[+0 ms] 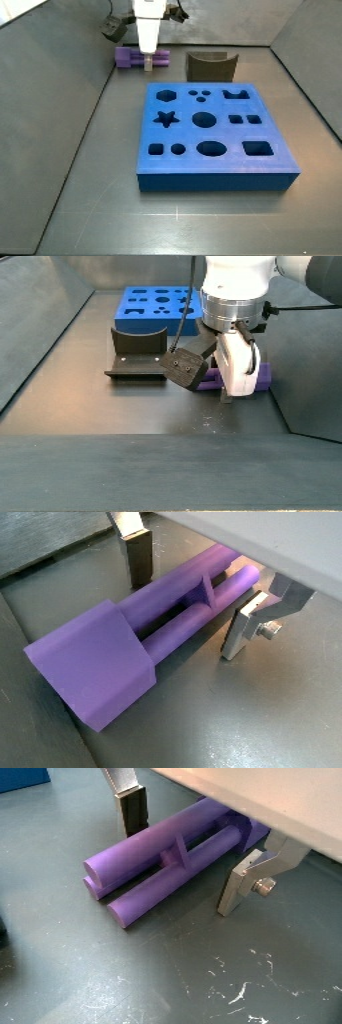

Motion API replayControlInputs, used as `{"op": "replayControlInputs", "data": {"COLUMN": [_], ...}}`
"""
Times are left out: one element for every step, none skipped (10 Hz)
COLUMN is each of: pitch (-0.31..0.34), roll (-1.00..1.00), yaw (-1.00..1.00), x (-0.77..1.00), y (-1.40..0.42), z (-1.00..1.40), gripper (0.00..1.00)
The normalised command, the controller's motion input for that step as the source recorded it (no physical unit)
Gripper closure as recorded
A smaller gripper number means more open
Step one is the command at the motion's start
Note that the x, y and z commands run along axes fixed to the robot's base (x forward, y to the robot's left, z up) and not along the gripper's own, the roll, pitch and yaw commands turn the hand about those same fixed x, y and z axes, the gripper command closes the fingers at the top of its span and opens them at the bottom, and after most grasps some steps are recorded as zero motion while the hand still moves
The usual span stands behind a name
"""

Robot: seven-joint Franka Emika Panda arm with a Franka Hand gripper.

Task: Pick up the 3 prong object. Move up. Place the 3 prong object on the fixture. Regrasp the 3 prong object. Move to above the board. Insert the 3 prong object.
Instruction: Pick up the 3 prong object.

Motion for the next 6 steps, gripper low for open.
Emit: {"op": "replayControlInputs", "data": {"pitch": [0.0,0.0,0.0,0.0,0.0,0.0], "roll": [0.0,0.0,0.0,0.0,0.0,0.0], "yaw": [0.0,0.0,0.0,0.0,0.0,0.0], "x": [0.0,0.0,0.0,0.0,0.0,0.0], "y": [0.0,0.0,0.0,0.0,0.0,0.0], "z": [0.0,0.0,0.0,0.0,0.0,0.0], "gripper": [1.0,1.0,1.0,1.0,1.0,1.0]}}
